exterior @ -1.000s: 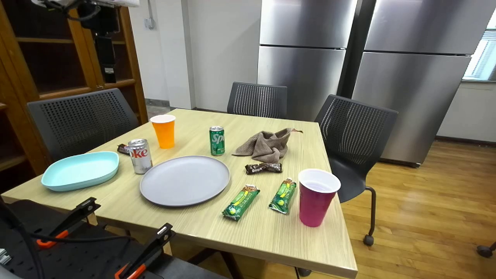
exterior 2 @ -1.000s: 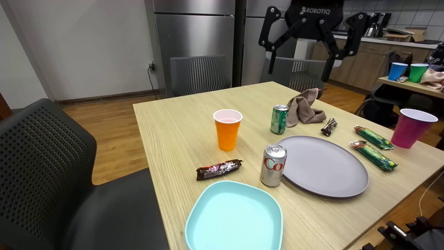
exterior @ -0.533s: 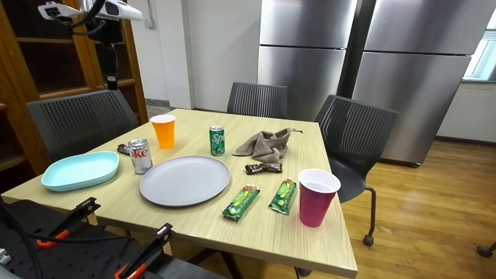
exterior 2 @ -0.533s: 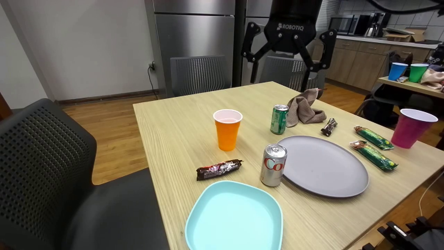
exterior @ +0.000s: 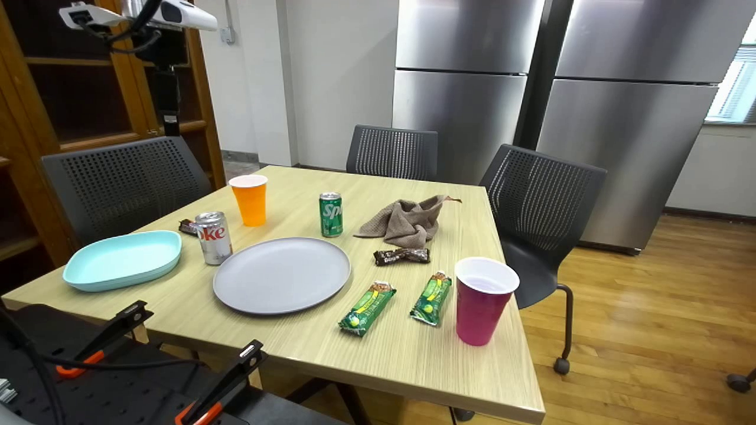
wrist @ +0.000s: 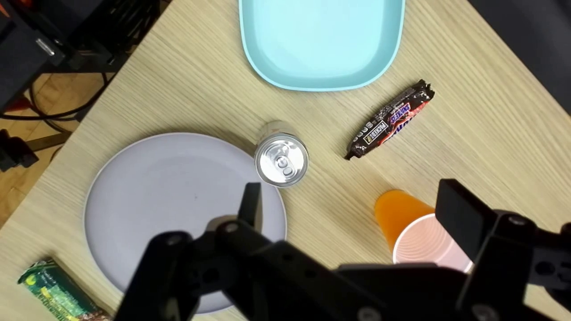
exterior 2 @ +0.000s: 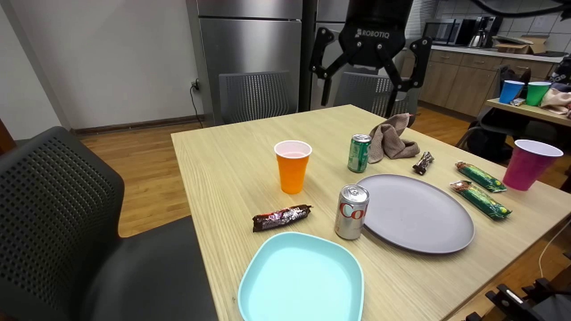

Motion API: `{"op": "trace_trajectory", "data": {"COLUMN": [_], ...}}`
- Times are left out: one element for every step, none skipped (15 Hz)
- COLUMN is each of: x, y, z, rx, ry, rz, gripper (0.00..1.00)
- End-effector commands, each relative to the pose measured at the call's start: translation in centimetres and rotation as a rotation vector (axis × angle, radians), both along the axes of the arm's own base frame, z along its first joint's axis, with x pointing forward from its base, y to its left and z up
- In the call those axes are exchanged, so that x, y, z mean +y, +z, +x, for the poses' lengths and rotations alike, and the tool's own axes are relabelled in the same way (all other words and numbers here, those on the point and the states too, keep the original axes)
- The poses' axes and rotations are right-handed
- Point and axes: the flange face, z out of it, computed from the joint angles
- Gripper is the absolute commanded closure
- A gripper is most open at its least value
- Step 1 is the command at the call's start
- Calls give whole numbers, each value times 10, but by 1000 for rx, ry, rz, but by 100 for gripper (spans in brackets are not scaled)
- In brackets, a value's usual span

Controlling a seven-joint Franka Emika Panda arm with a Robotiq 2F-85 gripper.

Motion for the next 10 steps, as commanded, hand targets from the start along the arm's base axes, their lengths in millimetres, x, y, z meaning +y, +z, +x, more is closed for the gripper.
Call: {"op": "trace_trajectory", "data": {"x": [5, 7, 9, 12, 15, 20, 24, 29, 35, 39], "y": [-8, -11, -18, -25, -31, -39, -46, -52, -60, -66], "z": [5, 7, 12, 16, 19, 23, 27, 30, 34, 38], "rx": [9, 7, 8, 7, 8, 10, 10, 6, 5, -3], "ry": [-13, -19, -43, -57, -65, -64, -66, -68, -69, -71], "rz": [1, 2, 8, 13, 18, 28, 39, 46, 52, 56], "gripper": [0, 0, 0, 0, 0, 0, 0, 0, 0, 0]}}
